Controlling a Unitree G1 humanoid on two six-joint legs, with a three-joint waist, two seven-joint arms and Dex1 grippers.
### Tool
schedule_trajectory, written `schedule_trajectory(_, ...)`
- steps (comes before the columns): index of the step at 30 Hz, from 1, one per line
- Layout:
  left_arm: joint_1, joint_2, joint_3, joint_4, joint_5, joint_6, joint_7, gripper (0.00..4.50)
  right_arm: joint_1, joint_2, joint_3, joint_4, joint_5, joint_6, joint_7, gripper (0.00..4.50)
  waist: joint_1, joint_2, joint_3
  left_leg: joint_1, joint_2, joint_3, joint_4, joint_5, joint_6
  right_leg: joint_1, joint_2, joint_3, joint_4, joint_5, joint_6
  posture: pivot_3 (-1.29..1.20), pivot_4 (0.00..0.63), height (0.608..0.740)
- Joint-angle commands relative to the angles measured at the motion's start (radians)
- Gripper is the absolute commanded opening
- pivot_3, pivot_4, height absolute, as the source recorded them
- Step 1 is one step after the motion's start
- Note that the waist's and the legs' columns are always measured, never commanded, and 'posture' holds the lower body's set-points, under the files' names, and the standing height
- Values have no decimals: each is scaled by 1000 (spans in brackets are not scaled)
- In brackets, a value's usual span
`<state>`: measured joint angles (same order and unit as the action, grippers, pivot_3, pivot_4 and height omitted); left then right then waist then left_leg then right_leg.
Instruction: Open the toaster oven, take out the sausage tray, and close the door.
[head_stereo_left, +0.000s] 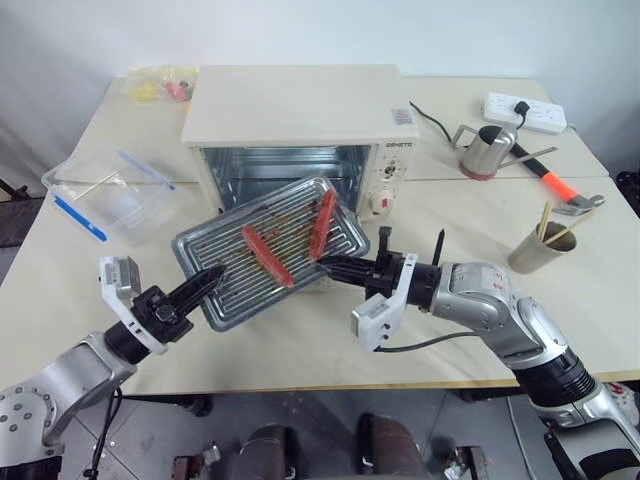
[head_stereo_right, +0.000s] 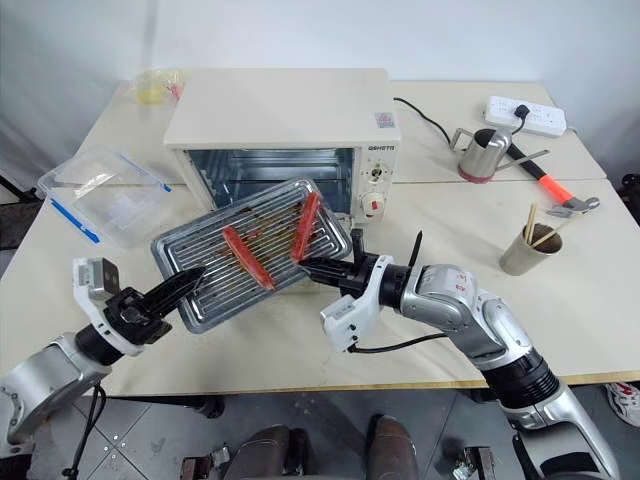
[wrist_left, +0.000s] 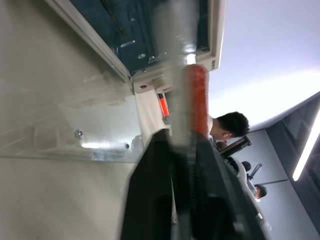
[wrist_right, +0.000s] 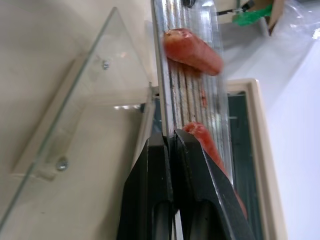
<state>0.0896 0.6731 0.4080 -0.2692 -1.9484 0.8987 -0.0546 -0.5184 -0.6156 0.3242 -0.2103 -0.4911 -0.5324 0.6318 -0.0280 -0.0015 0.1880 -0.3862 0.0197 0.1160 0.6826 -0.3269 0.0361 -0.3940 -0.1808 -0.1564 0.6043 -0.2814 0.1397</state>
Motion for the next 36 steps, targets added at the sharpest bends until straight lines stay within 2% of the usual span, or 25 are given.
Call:
schedule_trajectory(1,32,-5,-9,-52,-22,-15,36,23,-6,10,-27,-28,120,21,21,0,0,0,0,0,0,0,0,0,0,0,0,0,0,0,0,0,150,740)
schedule_trajectory(11,97,-22,-27,-53,-24,-26,106,23,4,28,-1,-11,290,51,158,0,0,0,0,0,0,0,0,0,0,1,0,0,-1,0,0,0,150,740)
schedule_trajectory(14,107,-33,-26,-46,-24,-27,107,0,0,29,2,-11,322,65,194,843,0,0,0,0,0,0,0,0,0,1,0,0,-2,0,0,0,150,740)
schedule_trajectory(20,120,-47,-25,-32,-24,-20,95,0,4,11,5,-5,370,66,249,2972,0,0,0,0,0,0,0,0,0,1,0,0,-2,0,0,0,150,740)
schedule_trajectory(24,133,-78,-9,-38,-24,-20,84,0,28,-40,4,-38,535,111,370,4302,2,0,0,0,0,0,0,0,0,1,0,0,-3,0,0,0,150,740)
schedule_trajectory(30,176,-139,42,-38,-24,-26,80,0,10,-72,-61,-42,755,263,456,4410,1,0,0,0,0,-1,0,0,0,2,0,0,-3,0,0,0,150,740)
schedule_trajectory(36,237,-213,107,-69,-24,-38,81,0,-5,-113,-117,-2,859,429,538,4410,3,0,0,0,0,-1,0,0,1,2,0,0,-5,0,0,0,150,740)
